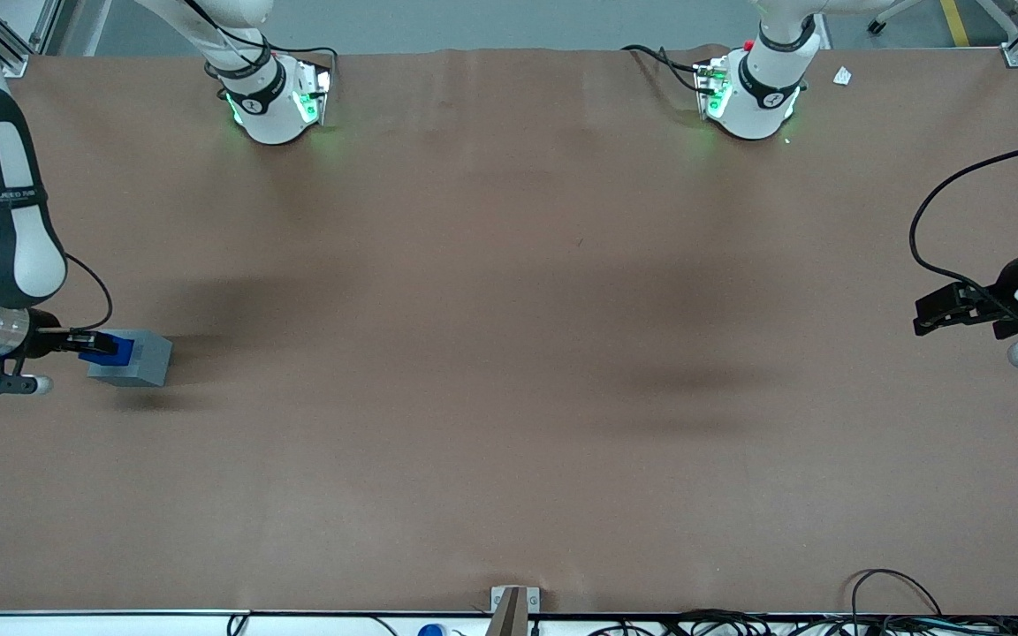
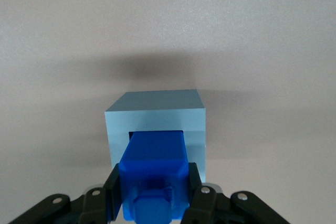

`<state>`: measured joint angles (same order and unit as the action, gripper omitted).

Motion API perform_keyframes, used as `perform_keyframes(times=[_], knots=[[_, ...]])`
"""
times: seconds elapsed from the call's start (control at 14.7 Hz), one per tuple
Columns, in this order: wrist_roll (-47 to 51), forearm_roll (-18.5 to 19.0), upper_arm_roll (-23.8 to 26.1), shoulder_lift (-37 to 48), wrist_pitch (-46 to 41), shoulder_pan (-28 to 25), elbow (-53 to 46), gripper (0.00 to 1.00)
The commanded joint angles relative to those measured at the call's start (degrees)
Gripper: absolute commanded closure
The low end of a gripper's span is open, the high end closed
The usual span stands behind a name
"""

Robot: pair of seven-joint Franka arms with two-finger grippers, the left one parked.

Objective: Insert blue part into gray base with right arm
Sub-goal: 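Lower the blue block into the gray base opening with the right gripper, then open the right gripper to release the blue block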

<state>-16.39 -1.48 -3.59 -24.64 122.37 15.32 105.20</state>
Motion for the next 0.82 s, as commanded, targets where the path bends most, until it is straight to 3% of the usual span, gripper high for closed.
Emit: perform_keyframes(times=[0.0, 0.07, 0.34, 0.75], knots=[[-0.6, -0.5, 0.5, -0.9, -0.2, 0.6, -0.9, 0.12], [-0.8, -0.5, 0.5, -0.9, -0.4, 0.9, -1.0, 0.0], [-0.6, -0.5, 0.6, 1.1, -1.7, 0.8, -2.0, 0.0], [0.2, -0.7, 1.0, 6.3, -27.3, -0.4, -16.8, 0.0]])
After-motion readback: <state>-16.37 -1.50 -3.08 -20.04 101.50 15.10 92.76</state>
